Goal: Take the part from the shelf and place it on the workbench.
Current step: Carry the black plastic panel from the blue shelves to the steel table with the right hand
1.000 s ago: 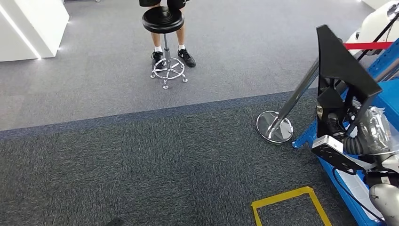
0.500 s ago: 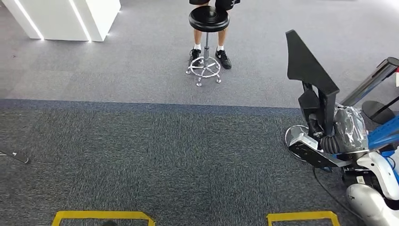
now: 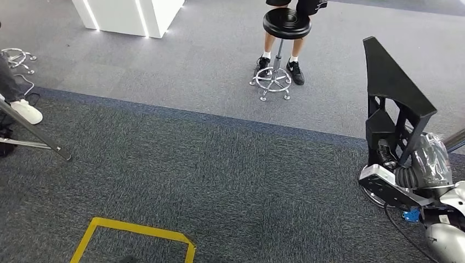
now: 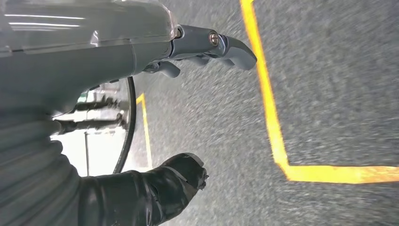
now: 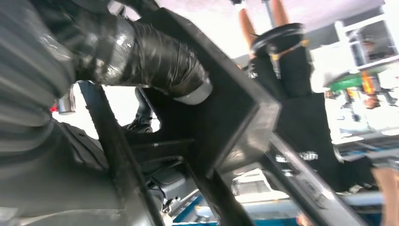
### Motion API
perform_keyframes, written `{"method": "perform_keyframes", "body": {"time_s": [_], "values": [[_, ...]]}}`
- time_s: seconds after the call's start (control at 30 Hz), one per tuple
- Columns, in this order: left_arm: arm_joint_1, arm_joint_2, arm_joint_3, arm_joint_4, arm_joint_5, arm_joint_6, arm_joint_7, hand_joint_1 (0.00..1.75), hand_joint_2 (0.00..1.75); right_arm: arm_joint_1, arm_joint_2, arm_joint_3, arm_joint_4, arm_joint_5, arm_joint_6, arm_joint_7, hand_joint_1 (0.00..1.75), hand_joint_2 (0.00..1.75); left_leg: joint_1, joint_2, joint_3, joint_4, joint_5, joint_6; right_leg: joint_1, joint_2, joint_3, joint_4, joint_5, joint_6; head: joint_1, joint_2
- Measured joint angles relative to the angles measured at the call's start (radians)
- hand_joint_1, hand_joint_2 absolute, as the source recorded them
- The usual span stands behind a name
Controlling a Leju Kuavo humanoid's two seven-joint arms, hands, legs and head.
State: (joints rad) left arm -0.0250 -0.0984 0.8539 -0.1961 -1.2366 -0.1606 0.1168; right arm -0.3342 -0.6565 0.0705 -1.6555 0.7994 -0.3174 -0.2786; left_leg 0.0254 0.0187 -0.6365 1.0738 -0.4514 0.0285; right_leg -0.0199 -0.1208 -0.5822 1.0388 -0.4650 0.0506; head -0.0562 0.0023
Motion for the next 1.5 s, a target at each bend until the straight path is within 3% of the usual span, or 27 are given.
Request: {"method": "perform_keyframes", "body": {"time_s": [0.07, 0.13, 0.2, 0.23, 0.3, 0.37, 0.43, 0.5, 0.57, 0.63, 0.7, 0.73, 0.77, 0.83, 0.9, 0.93, 1.0, 1.03, 1.1, 1.13, 1.2, 1.23, 1.27, 1.3, 1.37, 1.43, 1.5], "values": [[-0.001, 0.001, 0.006, 0.0, 0.001, -0.003, 0.006, 0.0, 1.75, 0.005, -0.003, -0.006, -0.001, 0.0, 0.001, -0.002, 1.75, 1.75, 0.001, -0.017, 0.001, -0.011, 0.01, 0.016, -0.007, 0.045, -0.012, 0.035, -0.035, 0.006, 0.003, 0.0], [-0.003, 0.001, 0.009, 0.0, 0.002, -0.003, 0.008, 0.0, 1.75, 0.01, -0.006, -0.014, -0.002, 0.0, 0.001, -0.003, 1.75, 1.75, -0.002, -0.036, -0.003, -0.015, 0.017, 0.026, -0.009, 0.101, -0.059, 0.148, -0.105, 0.005, 0.006, 0.0], [-0.003, 0.002, 0.011, 0.0, 0.002, -0.003, 0.009, 0.0, 1.75, 0.017, -0.008, -0.019, -0.002, 0.0, 0.002, -0.003, 1.75, 1.75, -0.008, -0.061, -0.007, -0.015, 0.022, 0.03, -0.007, 0.118, -0.106, 0.255, -0.144, 0.001, 0.007, 0.0], [-0.003, 0.002, 0.012, 0.0, 0.002, -0.003, 0.009, 0.0, 1.75, 0.021, -0.008, -0.019, -0.002, 0.0, 0.003, -0.003, 1.75, 1.75, -0.011, -0.074, -0.009, -0.015, 0.024, 0.031, -0.006, 0.12, -0.11, 0.263, -0.137, -0.003, 0.007, 0.0], [-0.004, 0.002, 0.015, 0.0, 0.002, -0.003, 0.01, 0.0, 1.75, 0.025, -0.009, -0.021, -0.002, 0.0, 0.006, -0.003, 1.75, 1.75, -0.013, -0.101, -0.01, -0.015, 0.028, 0.029, -0.002, 0.134, -0.064, 0.173, -0.078, -0.013, 0.007, 0.0], [-0.005, 0.001, 0.019, 0.0, 0.002, -0.003, 0.01, 0.0, 1.75, 0.026, -0.013, -0.025, -0.003, -0.001, 0.007, -0.003, 1.75, 1.75, -0.013, -0.128, -0.013, -0.015, 0.035, 0.023, 0.0, 0.18, -0.002, 0.048, -0.032, -0.023, 0.006, 0.0], [-0.005, 0.0, 0.021, 0.0, 0.002, -0.003, 0.008, 0.0, 1.75, 0.027, -0.021, -0.032, -0.005, -0.002, 0.01, -0.002, 1.75, 1.75, -0.007, -0.153, -0.022, -0.017, 0.044, 0.01, 0.004, 0.203, 0.02, -0.003, -0.026, -0.029, 0.006, 0.0], [-0.002, -0.002, 0.023, 0.0, 0.001, -0.003, 0.005, 0.0, 1.75, 0.027, -0.026, -0.039, -0.007, -0.005, 0.012, -0.001, 1.75, 1.75, -0.002, -0.169, -0.028, -0.021, 0.052, -0.004, 0.008, 0.179, 0.026, -0.018, -0.018, -0.036, 0.006, 0.0], [0.0, -0.004, 0.024, 0.0, 0.0, -0.003, 0.004, 0.0, 1.75, 0.027, -0.029, -0.041, -0.011, -0.008, 0.015, -0.002, 1.75, 1.75, -0.005, -0.12, -0.042, 0.002, 0.034, -0.009, 0.007, 0.148, 0.036, -0.044, -0.003, -0.046, 0.003, 0.0], [-0.003, -0.005, 0.025, 0.0, -0.002, -0.003, 0.001, 0.0, 1.75, 0.027, -0.032, -0.043, -0.013, -0.011, 0.017, -0.002, 1.75, 1.75, -0.009, -0.049, -0.083, 0.097, -0.028, -0.009, 0.011, 0.117, 0.04, -0.057, 0.006, -0.052, -0.002, 0.0], [-0.006, -0.005, 0.025, 0.0, -0.003, -0.003, 0.0, 0.0, 1.75, 0.028, -0.033, -0.045, -0.014, -0.011, 0.019, -0.002, 1.75, 1.75, -0.008, -0.029, -0.128, 0.213, -0.084, -0.014, 0.013, 0.085, 0.036, -0.054, 0.007, -0.053, -0.003, 0.0], [-0.006, -0.005, 0.025, 0.0, -0.003, -0.003, -0.001, 0.0, 1.75, 0.028, -0.033, -0.045, -0.013, -0.011, 0.021, -0.002, 1.75, 1.75, -0.007, -0.026, -0.133, 0.237, -0.09, -0.016, 0.013, 0.07, 0.033, -0.051, 0.006, -0.053, -0.003, 0.0], [-0.006, -0.005, 0.025, 0.0, -0.004, -0.003, -0.001, 0.0, 1.75, 0.029, -0.033, -0.045, -0.013, -0.011, 0.022, -0.003, 1.75, 1.75, -0.006, -0.023, -0.119, 0.223, -0.078, -0.018, 0.013, 0.056, 0.031, -0.048, 0.005, -0.052, -0.003, 0.0], [-0.006, -0.005, 0.025, 0.0, -0.005, -0.003, -0.001, 0.0, 1.75, 0.029, -0.033, -0.045, -0.014, -0.011, 0.024, -0.003, 1.75, 1.75, -0.007, 0.009, -0.043, 0.101, -0.033, -0.019, 0.012, 0.029, 0.027, -0.037, 0.0, -0.044, -0.003, 0.0], [-0.007, -0.005, 0.025, 0.0, -0.005, -0.003, -0.001, 0.0, 1.75, 0.028, -0.036, -0.046, -0.014, -0.011, 0.025, -0.003, 1.75, 1.75, -0.013, 0.041, 0.014, -0.001, -0.01, -0.007, 0.017, 0.005, 0.023, -0.021, -0.009, -0.032, -0.002, 0.0], [-0.008, -0.005, 0.025, 0.0, -0.005, -0.003, -0.001, 0.0, 1.75, 0.028, -0.037, -0.046, -0.014, -0.011, 0.025, -0.003, 1.75, 1.75, -0.017, 0.046, 0.021, -0.017, -0.011, 0.0, 0.02, -0.005, 0.022, -0.017, -0.012, -0.028, 0.0, 0.0], [-0.006, -0.005, 0.025, 0.0, -0.005, -0.003, -0.001, 0.0, 1.75, 0.026, -0.04, -0.047, -0.014, -0.011, 0.026, -0.003, 1.75, 1.75, -0.02, 0.02, 0.017, -0.018, -0.005, 0.015, 0.02, -0.023, 0.023, -0.016, -0.014, -0.02, 0.002, 0.0], [-0.005, -0.005, 0.025, 0.0, -0.005, -0.003, -0.001, 0.0, 1.75, 0.026, -0.04, -0.047, -0.014, -0.011, 0.026, -0.003, 1.75, 1.75, -0.018, 0.009, 0.016, -0.021, -0.002, 0.021, 0.017, -0.011, 0.024, -0.012, -0.02, -0.015, 0.003, 0.0], [-0.005, -0.006, 0.025, 0.0, -0.005, -0.003, -0.001, 0.0, 1.75, 0.026, -0.042, -0.047, -0.014, -0.012, 0.027, -0.003, 1.75, 1.75, -0.015, -0.011, 0.015, -0.026, 0.005, 0.033, 0.008, 0.052, 0.003, 0.042, -0.063, -0.006, 0.005, 0.0], [-0.007, -0.006, 0.025, 0.0, -0.005, -0.003, -0.001, 0.0, 1.75, 0.026, -0.043, -0.047, -0.015, -0.012, 0.027, -0.003, 1.75, 1.75, -0.015, -0.022, 0.013, -0.026, 0.008, 0.036, 0.005, 0.089, -0.021, 0.098, -0.097, -0.003, 0.007, 0.0], [-0.008, -0.006, 0.025, 0.0, -0.006, -0.003, -0.002, 0.0, 1.75, 0.028, -0.044, -0.048, -0.014, -0.011, 0.029, -0.002, 1.75, 1.75, -0.017, -0.046, 0.009, -0.026, 0.012, 0.041, 0.004, 0.116, -0.083, 0.23, -0.155, -0.002, 0.008, 0.0], [-0.008, -0.005, 0.025, 0.0, -0.008, -0.003, -0.003, 0.0, 1.75, 0.028, -0.045, -0.048, -0.014, -0.01, 0.031, -0.001, 1.75, 1.75, -0.019, -0.059, 0.007, -0.026, 0.014, 0.043, 0.004, 0.118, -0.101, 0.266, -0.16, -0.003, 0.008, 0.0], [-0.008, -0.005, 0.025, 0.0, -0.009, -0.003, -0.004, 0.0, 1.75, 0.027, -0.047, -0.048, -0.014, -0.009, 0.036, 0.002, 1.75, 1.75, -0.02, -0.074, 0.006, -0.026, 0.015, 0.043, 0.004, 0.12, -0.1, 0.263, -0.145, -0.006, 0.008, 0.0], [-0.008, -0.005, 0.025, 0.0, -0.011, -0.003, -0.006, 0.0, 1.75, 0.023, -0.051, -0.048, -0.014, -0.008, 0.042, 0.006, 1.75, 1.75, -0.021, -0.088, 0.007, -0.026, 0.017, 0.043, 0.005, 0.125, -0.08, 0.22, -0.112, -0.01, 0.008, 0.0], [-0.009, -0.007, 0.025, 0.0, -0.013, -0.002, -0.009, 0.0, 1.75, 0.006, -0.065, -0.048, -0.013, -0.007, 0.059, 0.013, 1.75, 1.75, -0.021, -0.116, 0.005, -0.026, 0.02, 0.039, 0.005, 0.165, -0.014, 0.079, -0.046, -0.022, 0.008, 0.0], [-0.011, -0.009, 0.025, 0.0, -0.017, -0.002, -0.014, 0.0, 1.75, -0.016, -0.081, -0.048, -0.012, -0.01, 0.076, 0.017, 1.75, 1.75, -0.019, -0.139, -0.003, -0.025, 0.025, 0.03, 0.007, 0.2, 0.022, -0.007, -0.026, -0.031, 0.008, 0.0], [-0.009, -0.01, 0.025, 0.0, -0.021, -0.002, -0.017, 0.0, 1.75, -0.037, -0.093, -0.048, -0.01, -0.012, 0.088, 0.019, 1.75, 1.75, -0.015, -0.164, -0.011, -0.031, 0.031, 0.016, 0.011, 0.188, 0.026, -0.023, -0.03, -0.036, 0.008, 0.0]]}}
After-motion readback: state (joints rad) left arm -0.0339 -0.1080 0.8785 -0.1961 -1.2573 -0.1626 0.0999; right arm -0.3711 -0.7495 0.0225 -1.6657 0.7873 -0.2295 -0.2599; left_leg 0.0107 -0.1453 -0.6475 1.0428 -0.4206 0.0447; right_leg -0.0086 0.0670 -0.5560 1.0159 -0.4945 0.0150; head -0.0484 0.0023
